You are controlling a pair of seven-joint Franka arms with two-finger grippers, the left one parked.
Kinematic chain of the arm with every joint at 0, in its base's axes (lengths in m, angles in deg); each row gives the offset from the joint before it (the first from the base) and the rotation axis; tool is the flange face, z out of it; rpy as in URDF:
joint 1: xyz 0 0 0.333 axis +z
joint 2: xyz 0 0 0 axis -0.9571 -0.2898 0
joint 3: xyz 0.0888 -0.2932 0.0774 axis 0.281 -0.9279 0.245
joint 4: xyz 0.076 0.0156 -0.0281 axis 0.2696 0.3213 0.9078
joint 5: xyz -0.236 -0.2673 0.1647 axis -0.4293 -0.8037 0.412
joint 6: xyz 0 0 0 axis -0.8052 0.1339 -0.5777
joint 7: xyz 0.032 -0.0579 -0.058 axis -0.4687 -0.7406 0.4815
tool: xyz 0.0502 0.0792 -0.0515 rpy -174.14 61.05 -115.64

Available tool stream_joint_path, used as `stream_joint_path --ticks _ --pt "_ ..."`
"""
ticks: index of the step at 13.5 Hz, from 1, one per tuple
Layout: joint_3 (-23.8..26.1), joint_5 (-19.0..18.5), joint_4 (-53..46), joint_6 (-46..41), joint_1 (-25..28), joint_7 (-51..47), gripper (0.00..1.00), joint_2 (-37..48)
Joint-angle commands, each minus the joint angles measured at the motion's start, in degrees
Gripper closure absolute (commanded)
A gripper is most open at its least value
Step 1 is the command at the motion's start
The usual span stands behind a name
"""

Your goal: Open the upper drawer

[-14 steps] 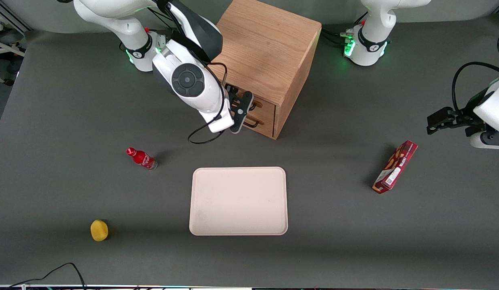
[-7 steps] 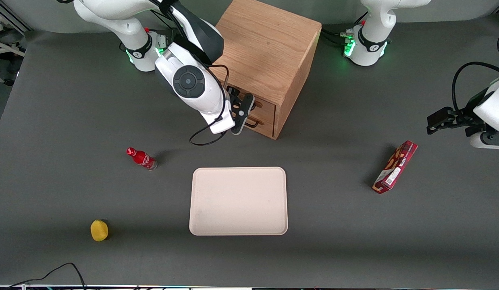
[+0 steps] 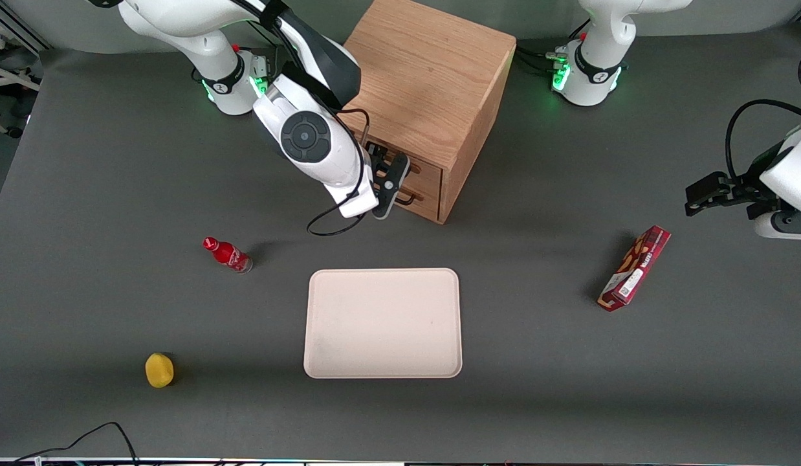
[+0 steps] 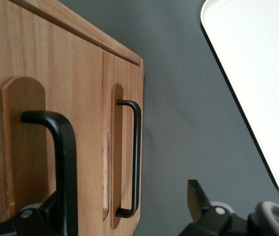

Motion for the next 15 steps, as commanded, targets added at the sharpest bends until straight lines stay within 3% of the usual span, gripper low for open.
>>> stream_joint_path --ticks 1,15 --pt "-0.4 -0.1 0.3 2.8 -0.6 0.9 0.0 -1.4" --pt "-1.5 -2.2 -2.1 3.4 -3.0 1.6 0.0 -2.1"
